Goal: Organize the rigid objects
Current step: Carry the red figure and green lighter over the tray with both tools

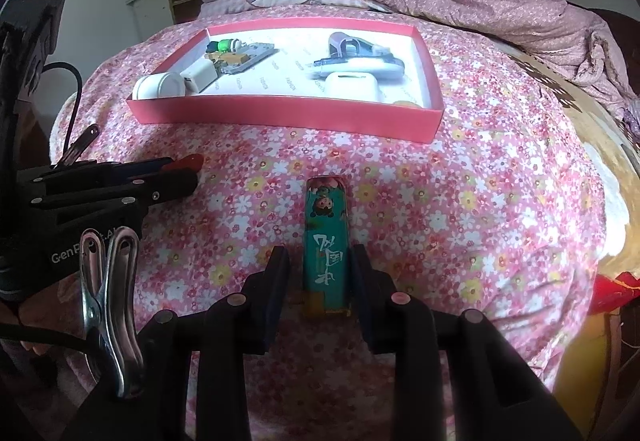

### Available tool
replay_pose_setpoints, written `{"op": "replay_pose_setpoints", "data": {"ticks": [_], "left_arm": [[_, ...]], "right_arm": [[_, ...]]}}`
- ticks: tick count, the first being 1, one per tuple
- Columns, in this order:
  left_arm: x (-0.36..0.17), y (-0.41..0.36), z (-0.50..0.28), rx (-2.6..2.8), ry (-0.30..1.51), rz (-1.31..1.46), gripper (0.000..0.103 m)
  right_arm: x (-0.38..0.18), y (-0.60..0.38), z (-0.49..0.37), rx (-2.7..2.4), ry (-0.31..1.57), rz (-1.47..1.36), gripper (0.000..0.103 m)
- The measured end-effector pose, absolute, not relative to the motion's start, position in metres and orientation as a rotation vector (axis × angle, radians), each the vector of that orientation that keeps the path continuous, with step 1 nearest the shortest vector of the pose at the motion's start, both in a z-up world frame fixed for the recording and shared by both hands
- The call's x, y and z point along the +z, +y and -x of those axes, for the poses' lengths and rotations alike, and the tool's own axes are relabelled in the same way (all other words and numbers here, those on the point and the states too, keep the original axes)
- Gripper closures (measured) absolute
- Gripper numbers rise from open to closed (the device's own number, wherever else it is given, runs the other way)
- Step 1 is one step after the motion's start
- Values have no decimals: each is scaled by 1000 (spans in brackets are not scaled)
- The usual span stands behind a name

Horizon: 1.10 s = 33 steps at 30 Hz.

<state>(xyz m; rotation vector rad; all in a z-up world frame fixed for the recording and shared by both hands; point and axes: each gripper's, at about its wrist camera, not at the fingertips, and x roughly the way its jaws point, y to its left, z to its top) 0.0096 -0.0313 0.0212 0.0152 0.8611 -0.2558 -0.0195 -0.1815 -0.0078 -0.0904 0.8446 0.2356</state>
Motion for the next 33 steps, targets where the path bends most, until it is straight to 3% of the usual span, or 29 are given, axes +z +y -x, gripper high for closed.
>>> {"op": "replay_pose_setpoints", "data": {"ticks": [5, 7, 17, 33], "left_arm": [[20, -31, -8, -257, 852, -19, 82], [20, -29, -8, -256, 851, -9, 83], [34, -23, -6, -296, 830, 34, 84], [78, -24, -49, -294, 749, 47, 84]], "right_arm": [[-8, -180, 20, 228, 841, 104, 70], [-9, -180, 21, 217, 834, 109, 78], [-6, -196, 15, 297, 861, -38, 79], [26, -185, 2, 360, 798, -44, 79]]}}
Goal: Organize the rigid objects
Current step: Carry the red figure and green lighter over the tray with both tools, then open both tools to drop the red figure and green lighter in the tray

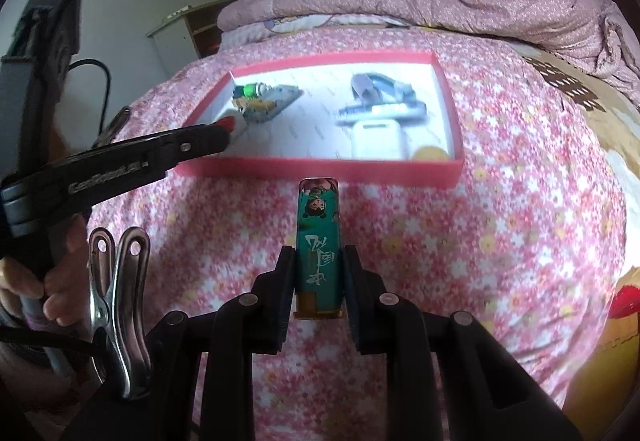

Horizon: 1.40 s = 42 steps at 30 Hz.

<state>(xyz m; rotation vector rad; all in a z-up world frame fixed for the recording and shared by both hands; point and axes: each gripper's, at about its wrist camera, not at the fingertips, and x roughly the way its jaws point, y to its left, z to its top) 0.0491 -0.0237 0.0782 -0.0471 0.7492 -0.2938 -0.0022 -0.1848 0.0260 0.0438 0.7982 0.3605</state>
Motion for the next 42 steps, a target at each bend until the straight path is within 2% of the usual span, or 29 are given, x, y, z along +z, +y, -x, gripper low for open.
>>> {"op": "replay_pose_setpoints", "data": {"ticks": [11, 32, 35, 37, 40, 42], "left_arm": [[62, -27, -88, -238, 780, 17, 84], [45, -24, -108, -153, 780, -9, 84], [47, -26, -109, -163, 782, 5, 74], [49, -26, -107, -172, 782, 14, 61], [52, -25, -104, -167, 777, 32, 56], [55, -24, -101, -160, 769, 39, 55]], "right_arm": [[48, -171, -46, 372, 767, -36, 79], [26, -158, -105, 324, 810, -34, 79], [26, -161, -106, 301, 803, -58, 79], [29, -162, -103, 294, 788, -59, 78], [37, -163, -98, 298, 758, -56, 72], [43, -163, -94, 313, 745, -55, 72]]}}
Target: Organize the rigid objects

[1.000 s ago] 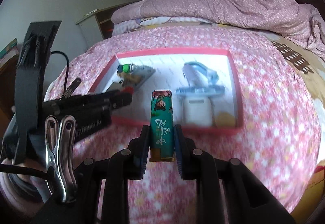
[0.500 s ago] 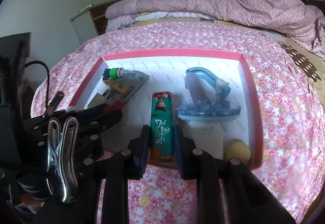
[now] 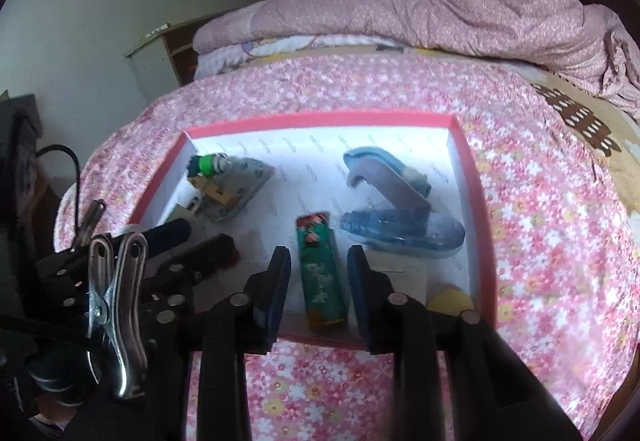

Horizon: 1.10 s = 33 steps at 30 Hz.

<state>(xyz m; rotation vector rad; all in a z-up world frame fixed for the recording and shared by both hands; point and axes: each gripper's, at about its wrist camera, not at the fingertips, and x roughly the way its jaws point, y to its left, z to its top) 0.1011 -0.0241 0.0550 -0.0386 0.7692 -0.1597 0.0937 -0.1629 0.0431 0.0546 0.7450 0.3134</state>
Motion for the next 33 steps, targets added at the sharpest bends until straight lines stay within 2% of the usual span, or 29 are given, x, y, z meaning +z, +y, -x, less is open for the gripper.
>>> {"op": "replay_pose_setpoints", "data": {"ticks": [5, 10, 16, 33], "left_arm": [[64, -21, -87, -148, 752, 48, 55], [70, -18, -69, -135, 752, 51, 55], [74, -16, -50, -102, 747, 50, 54], [42, -18, -26, -38, 824, 7, 54]], "right_arm": [[51, -160, -79, 311, 727, -45, 68], [55, -162, -65, 326, 726, -64, 55], [56, -171, -44, 323, 713, -99, 49], [20, -173, -18, 237, 794, -17, 48]]}}
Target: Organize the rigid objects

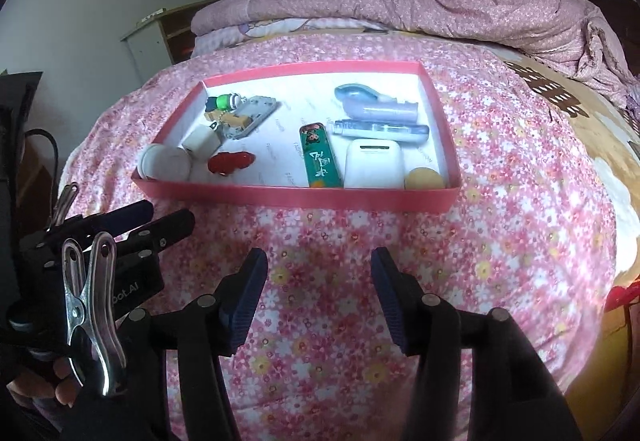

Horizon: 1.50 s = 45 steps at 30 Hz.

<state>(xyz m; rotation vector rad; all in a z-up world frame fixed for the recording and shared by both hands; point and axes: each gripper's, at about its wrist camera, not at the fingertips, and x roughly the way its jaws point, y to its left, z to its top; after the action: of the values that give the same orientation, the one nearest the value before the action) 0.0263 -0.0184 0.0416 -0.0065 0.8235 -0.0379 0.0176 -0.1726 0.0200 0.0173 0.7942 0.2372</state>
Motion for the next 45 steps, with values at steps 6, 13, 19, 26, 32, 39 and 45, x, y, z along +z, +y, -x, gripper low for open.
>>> {"op": "replay_pose_setpoints", "data": {"ticks": [6, 13, 19, 26, 32, 39, 45], "left_arm": [[27, -18, -27, -22, 855, 7, 54], [19, -18, -27, -31, 853, 11, 51], [17, -21, -25, -28, 836, -6, 47], [16, -20, -25, -28, 830, 4, 46], [16, -20, -25, -27, 833, 6, 46], [16, -19, -25, -28, 834, 8, 46], [16, -19, -25, -28, 834, 8, 46]], "right_arm": [[9, -176, -22, 200, 816, -26, 48], [-6, -174, -25, 178, 832, -23, 45], [-9, -167, -23, 170, 809, -5, 37], [-9, -169, -23, 162, 797, -27, 37], [-8, -170, -23, 161, 794, -26, 37], [-9, -170, -23, 162, 794, -27, 37], [-9, -169, -22, 161, 794, -27, 37]]}}
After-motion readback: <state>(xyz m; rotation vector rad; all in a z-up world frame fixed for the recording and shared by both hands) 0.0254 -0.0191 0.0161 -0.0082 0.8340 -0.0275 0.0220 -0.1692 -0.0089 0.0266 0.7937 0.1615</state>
